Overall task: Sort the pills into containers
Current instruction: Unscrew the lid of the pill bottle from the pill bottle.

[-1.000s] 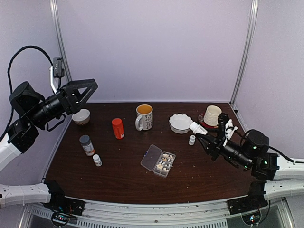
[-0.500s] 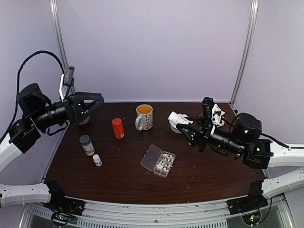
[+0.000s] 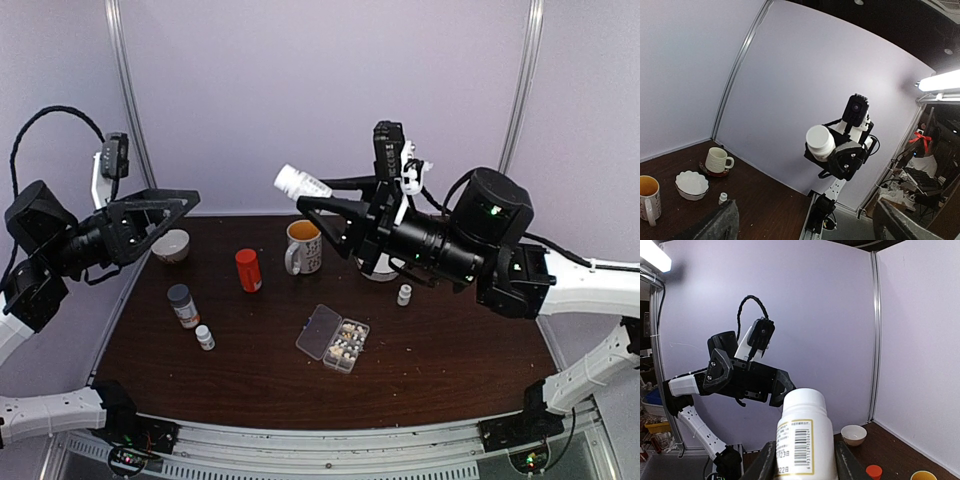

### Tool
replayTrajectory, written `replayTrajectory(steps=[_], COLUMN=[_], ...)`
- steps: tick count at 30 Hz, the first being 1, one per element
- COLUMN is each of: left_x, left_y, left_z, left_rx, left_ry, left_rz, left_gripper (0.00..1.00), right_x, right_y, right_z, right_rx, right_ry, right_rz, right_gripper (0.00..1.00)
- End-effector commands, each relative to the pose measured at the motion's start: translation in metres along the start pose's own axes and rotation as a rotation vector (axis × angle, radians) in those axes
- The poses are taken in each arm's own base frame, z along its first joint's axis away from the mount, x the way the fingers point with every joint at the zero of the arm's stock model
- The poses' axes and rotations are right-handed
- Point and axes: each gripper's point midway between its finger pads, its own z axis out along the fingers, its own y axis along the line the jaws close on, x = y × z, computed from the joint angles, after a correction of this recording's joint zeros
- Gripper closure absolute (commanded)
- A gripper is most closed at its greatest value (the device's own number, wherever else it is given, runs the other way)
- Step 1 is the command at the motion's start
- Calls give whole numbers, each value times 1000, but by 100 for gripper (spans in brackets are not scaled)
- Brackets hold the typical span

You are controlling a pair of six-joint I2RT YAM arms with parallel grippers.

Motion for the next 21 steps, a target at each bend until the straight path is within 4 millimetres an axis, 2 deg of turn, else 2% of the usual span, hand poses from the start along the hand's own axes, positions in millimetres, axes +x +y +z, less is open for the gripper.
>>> replayTrajectory(steps=[1, 9, 18, 21], left_x=[-23, -17, -2, 5], left_y=[-28, -31, -30, -29], left_z=[-6, -3, 22, 29], left_rx=[74, 141, 168, 161], left_ry=[-44, -61, 27, 63], left_rz=[21, -36, -105, -122], left_gripper=[7, 12, 19, 26], right_x=[-8, 0, 13, 13], right_y=[15, 34, 46, 48], right_z=[16, 30, 48, 49], right_rx=[-57, -90, -95, -102], right_ry=[5, 30, 85, 85], right_rz=[-7, -32, -48, -43], right_gripper=[89, 89, 90, 90])
